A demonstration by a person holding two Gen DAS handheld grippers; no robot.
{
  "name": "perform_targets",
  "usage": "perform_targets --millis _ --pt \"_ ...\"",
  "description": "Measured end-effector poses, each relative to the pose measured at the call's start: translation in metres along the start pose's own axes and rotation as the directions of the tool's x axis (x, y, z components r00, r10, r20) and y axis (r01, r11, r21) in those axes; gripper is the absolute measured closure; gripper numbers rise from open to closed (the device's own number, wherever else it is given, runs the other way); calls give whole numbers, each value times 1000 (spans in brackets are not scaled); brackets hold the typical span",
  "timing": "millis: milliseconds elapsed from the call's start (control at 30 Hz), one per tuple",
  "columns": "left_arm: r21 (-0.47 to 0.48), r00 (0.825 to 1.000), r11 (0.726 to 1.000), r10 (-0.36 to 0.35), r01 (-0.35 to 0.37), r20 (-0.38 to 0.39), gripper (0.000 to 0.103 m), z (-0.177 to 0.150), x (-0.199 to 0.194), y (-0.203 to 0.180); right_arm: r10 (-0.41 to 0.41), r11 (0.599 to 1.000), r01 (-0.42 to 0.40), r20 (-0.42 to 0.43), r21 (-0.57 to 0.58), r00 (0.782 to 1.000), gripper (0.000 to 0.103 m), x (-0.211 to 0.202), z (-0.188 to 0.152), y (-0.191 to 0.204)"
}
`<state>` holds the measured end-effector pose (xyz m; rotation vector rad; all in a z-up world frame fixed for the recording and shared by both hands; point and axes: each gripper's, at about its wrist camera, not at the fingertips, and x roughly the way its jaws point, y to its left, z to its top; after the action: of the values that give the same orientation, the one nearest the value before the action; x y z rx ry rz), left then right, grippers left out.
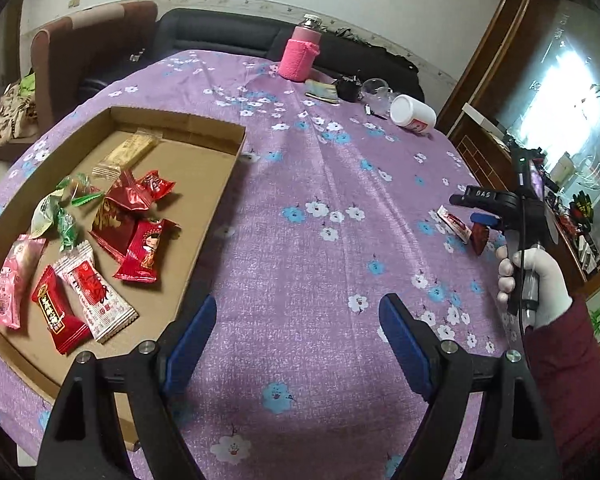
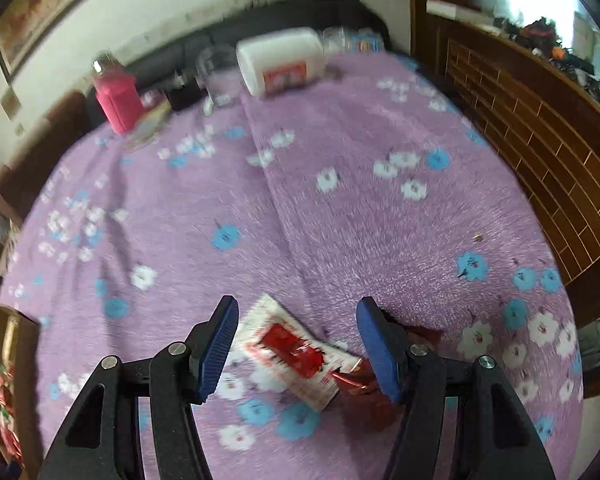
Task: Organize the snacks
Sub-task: 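Move both open grippers toward the white-red packet and red foil bag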
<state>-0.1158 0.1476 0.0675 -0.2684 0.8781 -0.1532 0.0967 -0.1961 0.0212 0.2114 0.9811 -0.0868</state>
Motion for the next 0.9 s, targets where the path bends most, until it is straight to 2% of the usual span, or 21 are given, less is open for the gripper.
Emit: perform_targets --millis 67,100,233,333,400,467,500,567,633,733,800,867,900 --pt "6 1000 1000 0 0 0 20 0 0 -2 -22 999 21 -45 -24 999 55 9 -2 0" --pt "9 1000 1000 0 0 0 20 0 1 -4 -31 998 28 -46 -53 998 56 9 -4 5" --pt "10 1000 1000 -12 12 -10 20 1 6 -6 47 994 -56 -95 -95 994 58 2 -18 25" --pt "6 1000 1000 -18 18 -15 20 0 7 -5 157 976 -177 -149 -128 976 58 -3 -37 49" --pt "2 1000 1000 -22 22 -12 20 0 6 -3 260 946 -292 -210 -138 942 58 -7 -52 65" --pt "-1 1000 1000 -24 24 -6 20 -1 4 -1 375 898 -418 -261 -135 890 58 -17 -70 83" --pt "-4 1000 1000 -25 25 -2 20 -1 2 1 423 872 -470 -267 -140 866 58 -25 -76 90" --pt "-12 1000 1000 -23 23 4 20 -1 -1 5 482 840 -522 -236 -147 844 58 -43 -83 94" --pt "-37 1000 999 -23 23 11 20 -2 -4 12 503 841 -525 -167 -132 848 58 -62 -83 84" --pt "-81 999 996 -35 36 10 20 -3 -7 22 462 882 -464 -41 -87 886 56 -84 -81 52" --pt "-95 999 994 -47 48 8 20 -5 -5 25 420 906 -419 0 -54 908 50 -90 -85 31" --pt "-93 998 994 -66 65 -12 20 -8 2 23 351 936 -350 24 -37 936 49 -89 -90 13" --pt "-89 996 993 -81 78 -28 20 -9 6 20 333 943 -332 19 -28 943 49 -87 -91 9"
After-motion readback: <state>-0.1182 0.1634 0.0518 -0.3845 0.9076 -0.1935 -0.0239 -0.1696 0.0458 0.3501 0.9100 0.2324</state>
